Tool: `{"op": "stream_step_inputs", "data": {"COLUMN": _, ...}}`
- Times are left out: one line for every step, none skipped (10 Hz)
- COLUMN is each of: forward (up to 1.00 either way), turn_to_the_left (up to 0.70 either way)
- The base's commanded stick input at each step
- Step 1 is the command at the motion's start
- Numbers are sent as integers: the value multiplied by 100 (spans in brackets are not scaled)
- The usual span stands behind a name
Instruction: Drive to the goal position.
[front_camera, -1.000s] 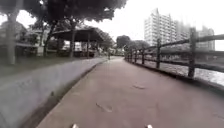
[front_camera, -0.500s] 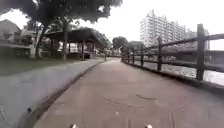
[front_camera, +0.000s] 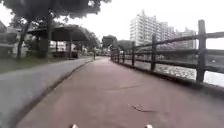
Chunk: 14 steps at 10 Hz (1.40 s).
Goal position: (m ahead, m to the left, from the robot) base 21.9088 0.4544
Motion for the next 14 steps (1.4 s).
{"op": "stream_step_inputs", "data": {"forward": 100, "turn_to_the_left": 0}}
{"op": "stream_step_inputs", "data": {"forward": 100, "turn_to_the_left": 0}}
{"op": "stream_step_inputs", "data": {"forward": 100, "turn_to_the_left": 0}}
{"op": "stream_step_inputs", "data": {"forward": 100, "turn_to_the_left": 0}}
{"op": "stream_step_inputs", "data": {"forward": 100, "turn_to_the_left": 0}}
{"op": "stream_step_inputs", "data": {"forward": 100, "turn_to_the_left": 0}}
{"op": "stream_step_inputs", "data": {"forward": 100, "turn_to_the_left": 0}}
{"op": "stream_step_inputs", "data": {"forward": 100, "turn_to_the_left": 0}}
{"op": "stream_step_inputs", "data": {"forward": 100, "turn_to_the_left": 0}}
{"op": "stream_step_inputs", "data": {"forward": 100, "turn_to_the_left": 0}}
{"op": "stream_step_inputs", "data": {"forward": 100, "turn_to_the_left": 0}}
{"op": "stream_step_inputs", "data": {"forward": 100, "turn_to_the_left": -40}}
{"op": "stream_step_inputs", "data": {"forward": 100, "turn_to_the_left": -40}}
{"op": "stream_step_inputs", "data": {"forward": 100, "turn_to_the_left": -40}}
